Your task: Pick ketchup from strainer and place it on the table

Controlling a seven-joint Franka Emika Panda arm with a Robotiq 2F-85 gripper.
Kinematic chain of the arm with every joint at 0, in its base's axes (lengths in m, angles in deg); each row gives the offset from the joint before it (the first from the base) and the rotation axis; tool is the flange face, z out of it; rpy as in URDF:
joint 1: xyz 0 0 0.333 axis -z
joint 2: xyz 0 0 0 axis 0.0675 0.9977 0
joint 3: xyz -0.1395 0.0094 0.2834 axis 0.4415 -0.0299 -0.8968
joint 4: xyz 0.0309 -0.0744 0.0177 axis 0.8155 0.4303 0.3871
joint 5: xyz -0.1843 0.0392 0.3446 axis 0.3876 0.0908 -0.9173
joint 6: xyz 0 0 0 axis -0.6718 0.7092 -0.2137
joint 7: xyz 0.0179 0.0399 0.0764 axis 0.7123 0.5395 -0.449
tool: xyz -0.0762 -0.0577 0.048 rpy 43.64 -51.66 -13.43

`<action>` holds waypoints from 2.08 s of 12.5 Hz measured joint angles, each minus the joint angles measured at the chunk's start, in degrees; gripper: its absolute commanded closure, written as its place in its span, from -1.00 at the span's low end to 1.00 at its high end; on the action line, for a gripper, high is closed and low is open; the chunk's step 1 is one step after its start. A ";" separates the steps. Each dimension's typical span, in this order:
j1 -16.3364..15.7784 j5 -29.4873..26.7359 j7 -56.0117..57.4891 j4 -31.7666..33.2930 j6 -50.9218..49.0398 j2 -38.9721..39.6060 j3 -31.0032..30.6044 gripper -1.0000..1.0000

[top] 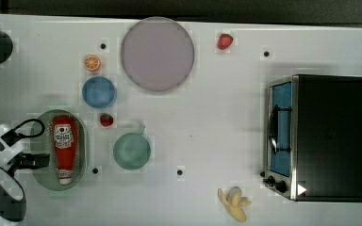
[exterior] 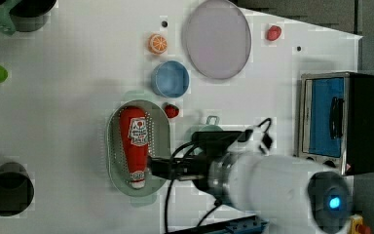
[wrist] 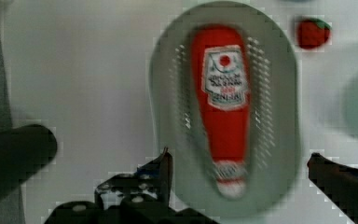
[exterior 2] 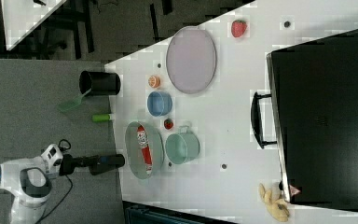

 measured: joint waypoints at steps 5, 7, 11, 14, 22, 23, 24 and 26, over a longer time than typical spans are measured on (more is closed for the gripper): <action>0.21 7.32 -0.23 5.04 14.80 11.83 0.62 -1.00; 0.29 10.24 -0.69 5.48 19.00 17.15 2.29 -1.00; 0.91 12.88 -1.20 7.05 25.29 23.64 3.80 -1.00; -0.48 13.05 -1.74 6.71 27.42 27.36 5.65 -1.00; -6.23 12.80 -1.81 3.92 28.03 30.13 11.30 -0.12; -6.43 12.88 -1.81 3.80 27.53 29.82 11.41 -0.12; -6.62 12.90 -1.81 3.47 27.03 29.32 11.30 -0.12; -6.70 10.33 -1.82 3.36 25.85 26.47 10.91 -0.12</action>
